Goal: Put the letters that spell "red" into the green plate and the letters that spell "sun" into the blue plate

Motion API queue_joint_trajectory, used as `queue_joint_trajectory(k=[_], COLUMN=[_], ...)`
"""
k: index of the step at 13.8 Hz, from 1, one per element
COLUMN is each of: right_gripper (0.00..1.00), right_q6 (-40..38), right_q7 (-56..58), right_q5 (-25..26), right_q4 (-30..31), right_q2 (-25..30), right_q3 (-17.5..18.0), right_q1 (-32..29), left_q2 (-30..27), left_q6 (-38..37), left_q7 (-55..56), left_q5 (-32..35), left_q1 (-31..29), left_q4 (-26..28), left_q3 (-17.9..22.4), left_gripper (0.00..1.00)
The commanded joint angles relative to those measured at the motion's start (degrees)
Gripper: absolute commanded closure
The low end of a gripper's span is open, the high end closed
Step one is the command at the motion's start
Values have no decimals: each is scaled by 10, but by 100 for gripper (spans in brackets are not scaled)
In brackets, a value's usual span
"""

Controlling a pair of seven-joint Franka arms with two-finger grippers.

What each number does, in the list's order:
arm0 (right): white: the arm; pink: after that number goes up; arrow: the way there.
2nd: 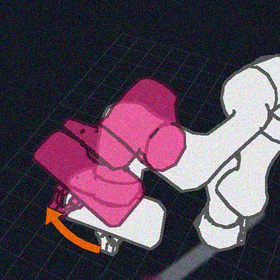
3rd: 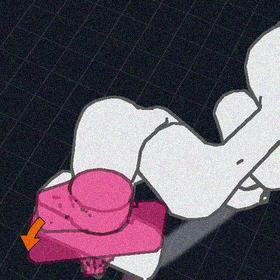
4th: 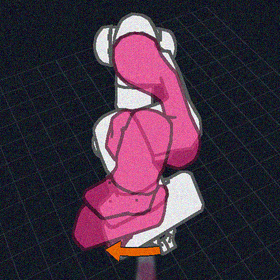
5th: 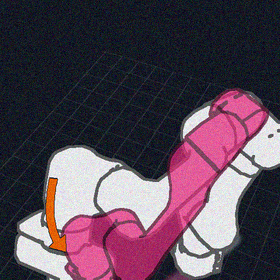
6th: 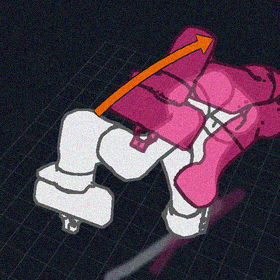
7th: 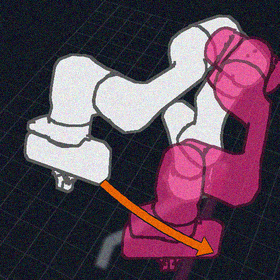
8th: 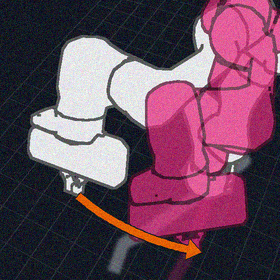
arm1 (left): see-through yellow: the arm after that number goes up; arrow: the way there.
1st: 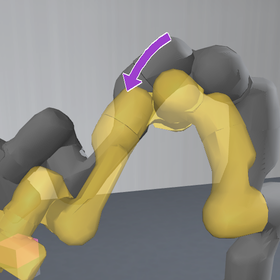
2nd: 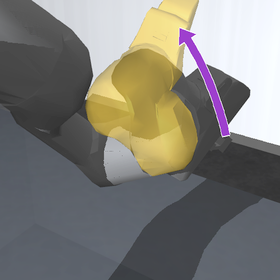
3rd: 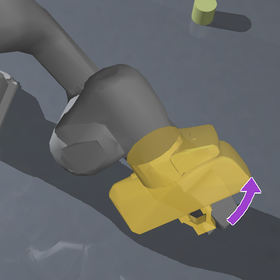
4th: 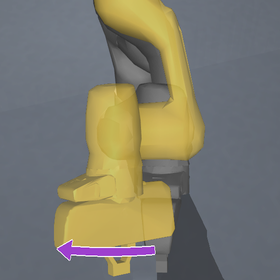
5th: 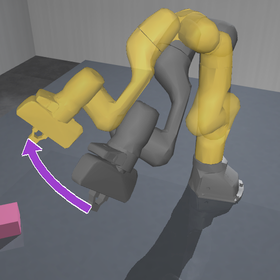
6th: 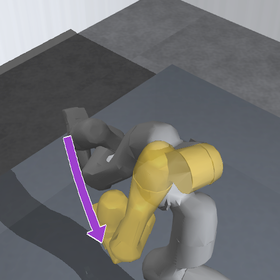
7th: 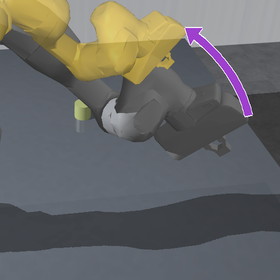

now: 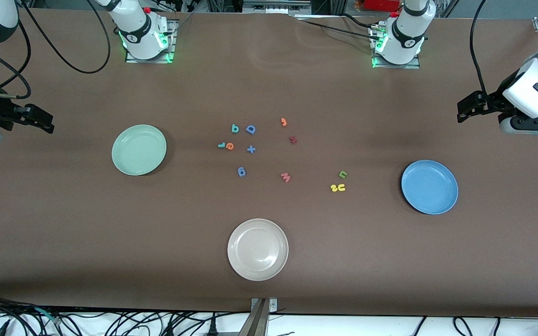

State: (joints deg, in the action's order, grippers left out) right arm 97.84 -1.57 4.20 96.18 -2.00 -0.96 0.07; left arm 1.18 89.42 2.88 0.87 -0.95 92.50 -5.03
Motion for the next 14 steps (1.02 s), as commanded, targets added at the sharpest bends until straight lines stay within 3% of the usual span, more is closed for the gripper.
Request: queue_joint_trajectory(k=[1,14], right_gripper=[0,0], right_q6=[-11,-8], right_q7=[-2,-4], right_q5=[-10,-11], right_q4=[0,0], right_q2=[2,-3], right_q3=[4,5], right_q1=[-6,-5], left_q2=[-1,7], left_q6=[1,1], left_q7=[-2,-3], left_q5=[-13,-24], left_q1=[-1,-5], left_q4=[-5,-15], left_q3=[1,1], left_gripper=[0,0])
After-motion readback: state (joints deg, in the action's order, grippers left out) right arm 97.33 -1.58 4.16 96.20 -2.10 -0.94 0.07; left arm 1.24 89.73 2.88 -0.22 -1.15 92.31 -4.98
